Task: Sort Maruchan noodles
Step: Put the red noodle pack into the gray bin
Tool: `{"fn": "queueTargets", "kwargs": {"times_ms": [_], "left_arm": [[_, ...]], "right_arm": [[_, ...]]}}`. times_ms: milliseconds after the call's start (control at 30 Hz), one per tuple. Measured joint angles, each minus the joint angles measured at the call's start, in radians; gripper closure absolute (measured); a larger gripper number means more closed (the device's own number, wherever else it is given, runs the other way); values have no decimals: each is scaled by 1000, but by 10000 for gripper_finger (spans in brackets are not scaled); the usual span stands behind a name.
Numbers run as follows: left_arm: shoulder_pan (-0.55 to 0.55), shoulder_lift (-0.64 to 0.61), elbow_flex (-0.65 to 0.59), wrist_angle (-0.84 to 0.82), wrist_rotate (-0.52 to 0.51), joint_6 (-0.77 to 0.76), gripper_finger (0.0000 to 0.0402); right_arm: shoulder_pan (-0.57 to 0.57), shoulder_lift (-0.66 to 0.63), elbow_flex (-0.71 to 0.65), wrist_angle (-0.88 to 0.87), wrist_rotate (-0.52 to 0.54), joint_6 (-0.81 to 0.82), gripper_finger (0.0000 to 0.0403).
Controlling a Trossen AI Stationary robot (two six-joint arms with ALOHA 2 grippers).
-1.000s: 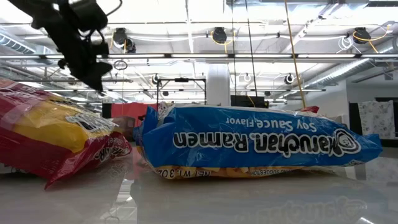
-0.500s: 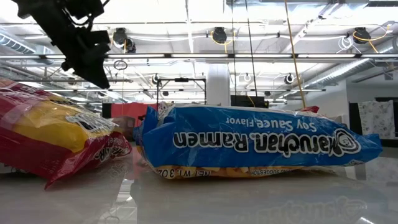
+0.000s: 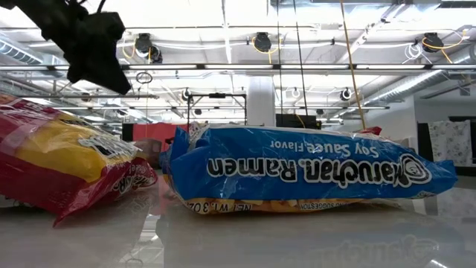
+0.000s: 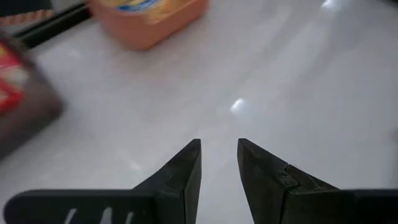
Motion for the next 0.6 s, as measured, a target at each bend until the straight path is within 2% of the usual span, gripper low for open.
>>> {"fn": "queueTargets", "kwargs": {"times_ms": [300, 500, 600], "left_arm": [[-242, 30, 0, 268, 14, 9, 291], [-391, 91, 0, 342, 18, 20, 291], [-435, 121, 2, 389, 17, 20, 291]], "right_arm": [[53, 77, 65, -64, 0, 26, 266], [55, 77, 65, -165, -2, 30, 266], [55, 78, 65, -214, -48, 30, 266]]}}
